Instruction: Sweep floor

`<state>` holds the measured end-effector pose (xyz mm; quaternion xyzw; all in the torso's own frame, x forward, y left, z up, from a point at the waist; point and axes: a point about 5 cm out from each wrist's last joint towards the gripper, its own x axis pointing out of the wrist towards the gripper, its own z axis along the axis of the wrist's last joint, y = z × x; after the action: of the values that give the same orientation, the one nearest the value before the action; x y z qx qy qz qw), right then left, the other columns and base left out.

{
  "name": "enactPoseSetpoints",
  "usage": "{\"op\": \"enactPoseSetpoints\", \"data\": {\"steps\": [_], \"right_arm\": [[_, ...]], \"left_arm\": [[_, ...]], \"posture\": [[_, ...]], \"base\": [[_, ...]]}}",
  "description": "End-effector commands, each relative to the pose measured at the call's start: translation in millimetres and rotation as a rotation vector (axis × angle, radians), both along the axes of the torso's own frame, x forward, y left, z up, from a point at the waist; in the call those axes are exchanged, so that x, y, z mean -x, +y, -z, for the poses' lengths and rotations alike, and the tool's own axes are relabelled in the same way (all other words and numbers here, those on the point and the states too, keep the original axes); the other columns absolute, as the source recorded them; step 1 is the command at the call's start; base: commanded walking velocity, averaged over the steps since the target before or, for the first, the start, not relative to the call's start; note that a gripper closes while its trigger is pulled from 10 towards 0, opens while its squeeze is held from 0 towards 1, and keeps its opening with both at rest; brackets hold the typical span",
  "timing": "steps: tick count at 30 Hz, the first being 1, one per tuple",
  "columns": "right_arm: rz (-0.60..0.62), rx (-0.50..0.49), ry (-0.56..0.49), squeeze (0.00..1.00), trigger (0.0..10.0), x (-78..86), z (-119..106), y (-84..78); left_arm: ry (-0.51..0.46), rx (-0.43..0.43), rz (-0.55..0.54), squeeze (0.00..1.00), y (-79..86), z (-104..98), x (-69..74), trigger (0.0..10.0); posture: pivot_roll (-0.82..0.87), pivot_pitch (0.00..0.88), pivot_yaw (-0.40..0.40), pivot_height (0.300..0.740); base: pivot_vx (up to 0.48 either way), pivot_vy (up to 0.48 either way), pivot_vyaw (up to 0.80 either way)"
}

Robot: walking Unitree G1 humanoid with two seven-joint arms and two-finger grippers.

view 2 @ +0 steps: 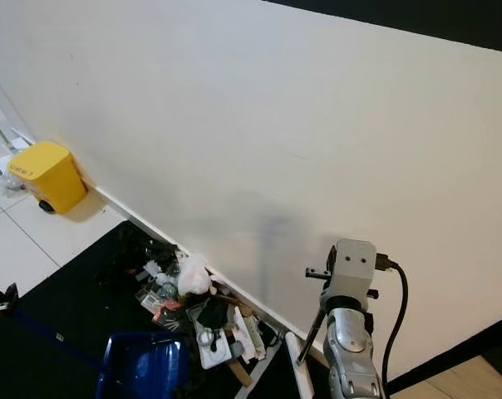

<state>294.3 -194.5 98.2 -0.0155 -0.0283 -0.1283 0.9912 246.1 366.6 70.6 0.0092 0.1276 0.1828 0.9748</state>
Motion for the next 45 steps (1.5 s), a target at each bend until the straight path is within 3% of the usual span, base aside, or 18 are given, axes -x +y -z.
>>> {"op": "enactPoseSetpoints", "data": {"steps": [1,6,9,10,15,22,23,25,26,27,28,29,30,37,45], "right_arm": [[0.003,0.011,-0.026,0.00,10.0,0.4,-7.2,-3.9],[0.006,0.012,-0.028,0.00,10.0,-0.5,-8.3,-4.7],[0.007,0.013,-0.033,0.00,10.0,-0.4,-9.5,-4.9],[0.007,0.014,-0.035,0.00,10.0,-0.2,-9.8,-4.9],[0.011,0.017,-0.035,0.00,10.0,0.8,-9.9,-6.9],[0.008,0.021,-0.038,0.00,10.0,0.1,-11.9,-7.0],[0.007,0.023,-0.040,0.00,10.0,-0.7,-13.0,-7.2],[0.007,0.024,-0.043,0.00,10.0,-1.6,-14.1,-7.5],[0.007,0.025,-0.044,0.00,10.0,-1.9,-14.7,-7.8],[0.007,0.025,-0.045,0.00,10.0,-2.1,-15.0,-8.0],[0.007,0.026,-0.046,0.00,10.0,-2.2,-15.3,-8.2],[0.008,0.026,-0.046,0.00,10.0,-2.3,-15.4,-8.4],[0.008,0.026,-0.046,0.00,10.0,-2.2,-15.3,-8.3],[0.008,0.024,-0.043,0.00,10.0,-2.1,-14.5,-8.2],[0.002,0.016,-0.037,0.00,10.0,-4.2,-11.4,-3.8]], "left_arm": [[0.052,0.018,-0.016,0.00,12.3,2.2,6.9,10.0],[0.080,0.073,0.004,0.00,19.3,-2.1,2.6,10.0],[0.089,0.063,0.024,0.00,23.4,-8.6,-2.0,10.0],[0.090,0.057,0.026,0.00,24.3,-9.9,-2.7,9.2],[0.101,0.066,0.040,0.00,28.9,-17.5,-8.3,9.4],[0.110,0.168,0.112,0.00,22.2,-14.8,-13.4,8.1],[0.108,0.186,0.129,0.00,20.1,-14.7,-15.0,6.9],[0.104,0.205,0.146,0.00,17.9,-14.6,-16.7,6.9],[0.102,0.215,0.158,0.00,16.9,-14.8,-17.5,4.4],[0.101,0.222,0.169,0.00,16.3,-15.2,-18.1,4.0],[0.103,0.222,0.178,0.00,16.1,-15.6,-18.5,2.5],[0.104,0.222,0.184,0.00,16.0,-15.8,-18.8,2.5],[0.108,0.216,0.186,0.00,16.8,-16.3,-18.4,0.0],[0.174,0.150,0.208,0.00,23.4,-13.7,-9.5,0.0],[0.179,0.118,0.170,0.00,29.4,-8.9,0.4,0.0]], "posture": [[-0.02,0.163,0.010,0.740],[-0.02,0.161,0.013,0.740],[-0.03,0.161,0.014,0.740],[-0.03,0.161,0.014,0.740],[-0.04,0.162,0.016,0.740],[-0.05,0.160,0.014,0.740],[-0.06,0.153,0.011,0.740],[-0.06,0.153,0.011,0.740],[-0.06,0.153,0.011,0.740],[-0.06,0.149,0.011,0.740],[-0.06,0.149,0.011,0.740],[-0.06,0.149,0.011,0.740],[-0.06,0.148,0.012,0.740],[-0.06,0.145,0.013,0.740],[-0.04,0.146,0.013,0.740]], "base": [[0.000,0.000,0.00],[0.000,0.000,0.00],[0.000,0.000,0.00],[0.000,0.000,0.00],[0.000,0.000,0.00],[0.000,0.000,0.00],[0.000,0.000,0.00],[0.000,0.000,0.00],[0.000,0.000,0.00],[0.000,0.000,0.00],[0.000,0.000,0.00],[0.000,0.000,0.00],[0.000,0.000,0.00],[0.000,0.000,0.00],[0.000,0.000,0.00]]}}
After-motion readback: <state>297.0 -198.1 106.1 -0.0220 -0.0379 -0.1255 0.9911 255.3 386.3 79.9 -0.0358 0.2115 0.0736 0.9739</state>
